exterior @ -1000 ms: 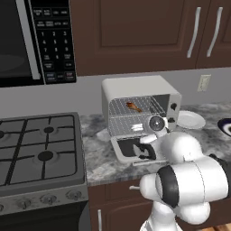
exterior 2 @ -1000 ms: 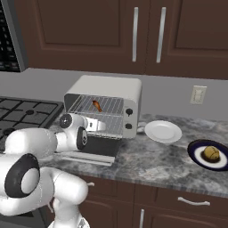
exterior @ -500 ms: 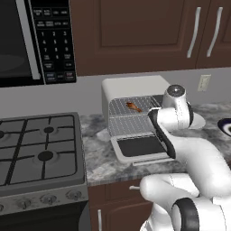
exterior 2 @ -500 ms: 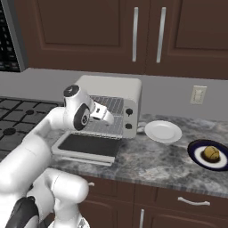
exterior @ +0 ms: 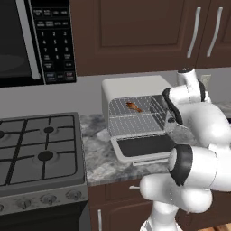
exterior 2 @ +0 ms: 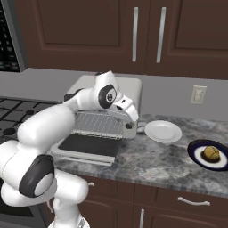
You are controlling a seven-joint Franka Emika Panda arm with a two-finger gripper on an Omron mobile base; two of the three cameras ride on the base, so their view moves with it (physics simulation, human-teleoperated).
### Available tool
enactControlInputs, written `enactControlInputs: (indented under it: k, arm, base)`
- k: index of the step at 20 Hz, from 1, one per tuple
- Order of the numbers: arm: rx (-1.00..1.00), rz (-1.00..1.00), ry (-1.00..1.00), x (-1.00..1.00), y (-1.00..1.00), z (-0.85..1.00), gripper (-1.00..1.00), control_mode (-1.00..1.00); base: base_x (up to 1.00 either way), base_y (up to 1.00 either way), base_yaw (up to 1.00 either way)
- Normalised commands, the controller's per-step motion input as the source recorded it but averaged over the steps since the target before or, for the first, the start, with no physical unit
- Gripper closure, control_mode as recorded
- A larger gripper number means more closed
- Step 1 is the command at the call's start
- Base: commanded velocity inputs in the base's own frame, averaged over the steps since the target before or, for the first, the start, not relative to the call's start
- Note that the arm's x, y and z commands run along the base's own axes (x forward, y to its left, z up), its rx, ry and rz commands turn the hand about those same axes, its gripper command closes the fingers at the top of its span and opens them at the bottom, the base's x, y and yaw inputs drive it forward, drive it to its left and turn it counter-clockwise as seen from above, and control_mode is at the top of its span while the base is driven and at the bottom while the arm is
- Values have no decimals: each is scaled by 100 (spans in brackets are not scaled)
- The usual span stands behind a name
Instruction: Open the toaster oven door. Place the bread on the bottom rack in the toaster oven and place the chicken drumstick on the top rack.
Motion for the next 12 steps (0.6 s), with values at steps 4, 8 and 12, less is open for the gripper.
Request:
enactControlInputs:
  k: [4,8,12]
  arm:
    - [4,-27,6,16,-100,-38,-100,-100]
    - [6,-24,2,20,-100,-39,-100,-100]
    - [3,-22,2,30,-100,-42,-100,-100]
  base:
    - [0,0,0]
    - [0,0,0]
    - [0,0,0]
